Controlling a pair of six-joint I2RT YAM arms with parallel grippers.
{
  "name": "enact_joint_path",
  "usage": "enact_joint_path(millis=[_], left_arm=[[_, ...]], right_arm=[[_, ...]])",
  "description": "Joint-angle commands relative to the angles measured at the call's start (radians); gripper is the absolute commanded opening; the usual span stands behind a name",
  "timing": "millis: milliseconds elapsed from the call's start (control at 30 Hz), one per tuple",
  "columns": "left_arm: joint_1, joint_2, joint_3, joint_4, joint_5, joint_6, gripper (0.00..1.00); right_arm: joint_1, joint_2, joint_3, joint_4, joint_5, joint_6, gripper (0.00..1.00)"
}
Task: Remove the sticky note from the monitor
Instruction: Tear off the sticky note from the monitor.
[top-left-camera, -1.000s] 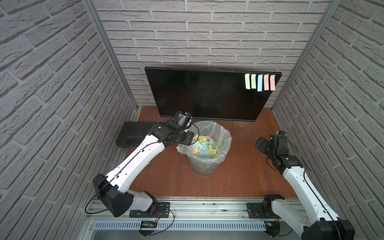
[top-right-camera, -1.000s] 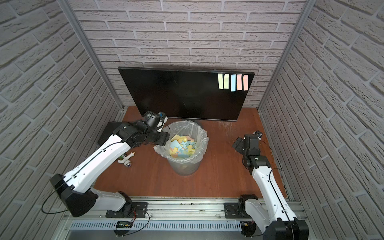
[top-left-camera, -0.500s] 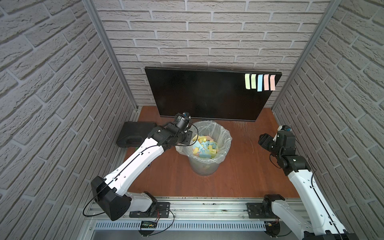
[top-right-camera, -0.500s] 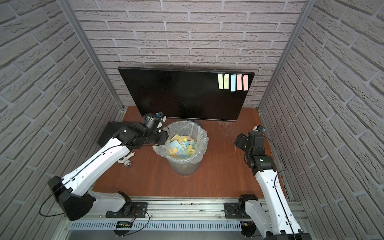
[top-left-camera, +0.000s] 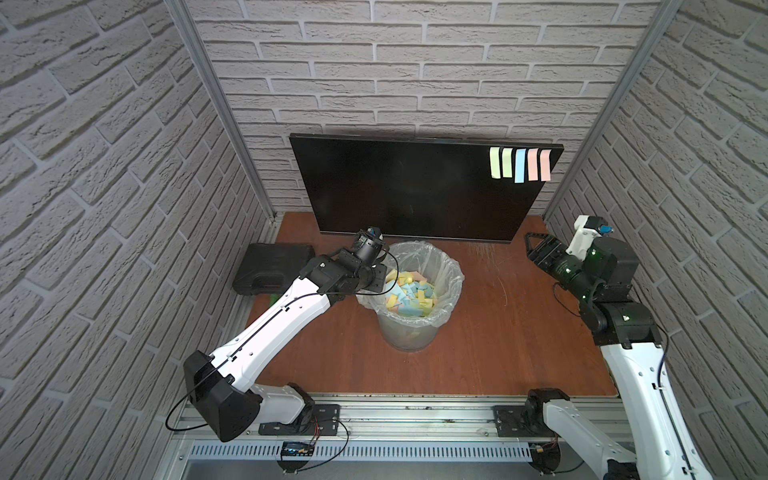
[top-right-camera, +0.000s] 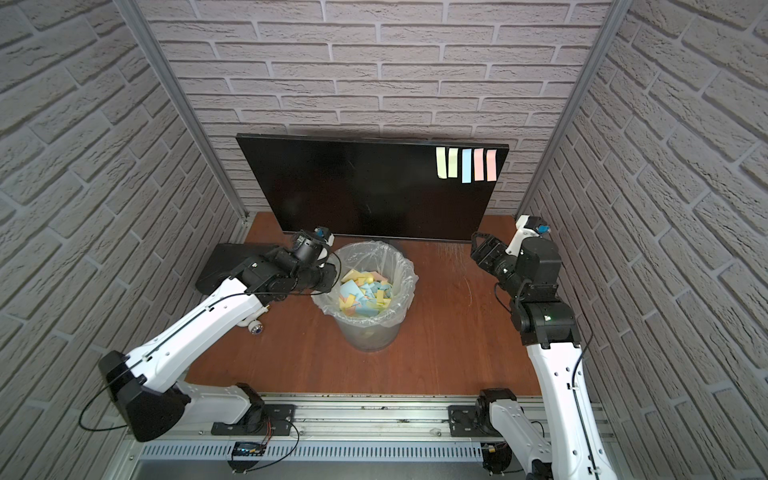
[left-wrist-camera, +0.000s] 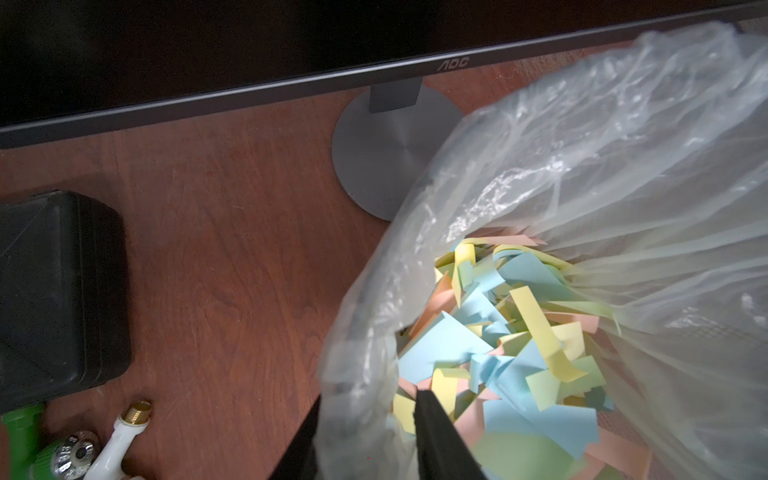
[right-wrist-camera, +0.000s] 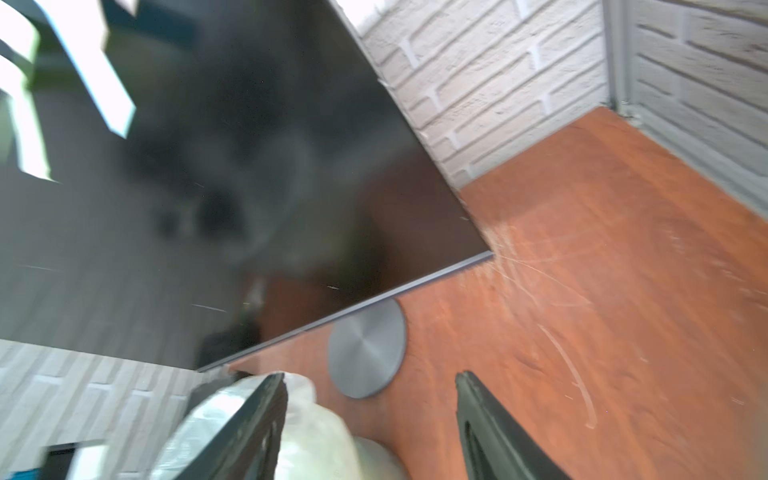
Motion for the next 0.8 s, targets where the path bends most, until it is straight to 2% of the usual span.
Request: enact_joint_path(millis=[0,233,500,600,767], left_arm=[[-0.005,-0.025,-0.012,0.04,-0.018,-0.007,0.34],[-0.005,-0.022,-0.01,0.039,-0.018,-0.008,0.33],[-0.005,-0.015,-0.005,0.044,-0.02,-0.008,0.28],[-0.005,-0.009,-0.004,0.044,-0.018,-0.007,0.27],[-0.004,0.008,-0.003,0.043,-0.021,-0.005,0.22]], right_arm=[[-0.01,0.049,0.06,0.092,-0.086,0.099,0.66],[-0.09,0.154,0.164,0.128,-0.16,0.223,0.64],[-0.211,0.206,0.124,0.366,-0.334,0.399,0.59],[-0.212,0.218,0.138,0.406,-0.365,0.41,0.59],[-0.212,0.205,0.145,0.407,-0.376,0.387,0.6]])
